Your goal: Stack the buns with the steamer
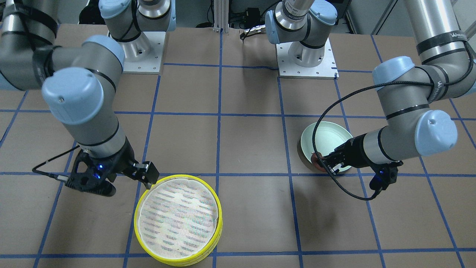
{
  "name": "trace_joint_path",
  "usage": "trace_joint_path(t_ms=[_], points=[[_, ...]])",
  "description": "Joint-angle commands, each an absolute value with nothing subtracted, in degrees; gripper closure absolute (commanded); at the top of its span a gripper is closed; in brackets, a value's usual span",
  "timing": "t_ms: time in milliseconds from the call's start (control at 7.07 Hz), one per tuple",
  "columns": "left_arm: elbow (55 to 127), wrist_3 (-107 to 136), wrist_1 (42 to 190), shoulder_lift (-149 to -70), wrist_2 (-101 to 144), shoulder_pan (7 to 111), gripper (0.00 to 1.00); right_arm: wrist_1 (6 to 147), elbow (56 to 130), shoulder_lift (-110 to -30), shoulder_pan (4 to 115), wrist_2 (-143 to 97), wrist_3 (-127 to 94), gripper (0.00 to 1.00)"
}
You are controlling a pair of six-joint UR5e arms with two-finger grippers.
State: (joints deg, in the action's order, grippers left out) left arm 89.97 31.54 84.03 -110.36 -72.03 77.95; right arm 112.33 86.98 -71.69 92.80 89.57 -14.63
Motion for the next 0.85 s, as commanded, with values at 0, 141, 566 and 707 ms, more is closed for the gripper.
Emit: trace_joint_path(t_ms=[0,141,566,707], points=[[86.1,45.6,73.1,-110.6,-55.1,82.1,1.0,97.4,86.9,-84.1,92.4,89.6,-8.6,0.0],[86.1,50.8,65.3,-111.4,-52.4,85.0,1.0,95.6,86.9,-87.5,92.4,89.4,-7.8,0.0],[86.5,54.5,53.1,-117.0,-45.5,92.3,1.0,94.2,86.9,-89.3,92.3,91.0,-1.2,0.0],[86.5,55.4,48.5,-119.5,-45.1,93.5,1.0,94.7,86.9,-89.3,92.3,91.3,-0.4,0.0]])
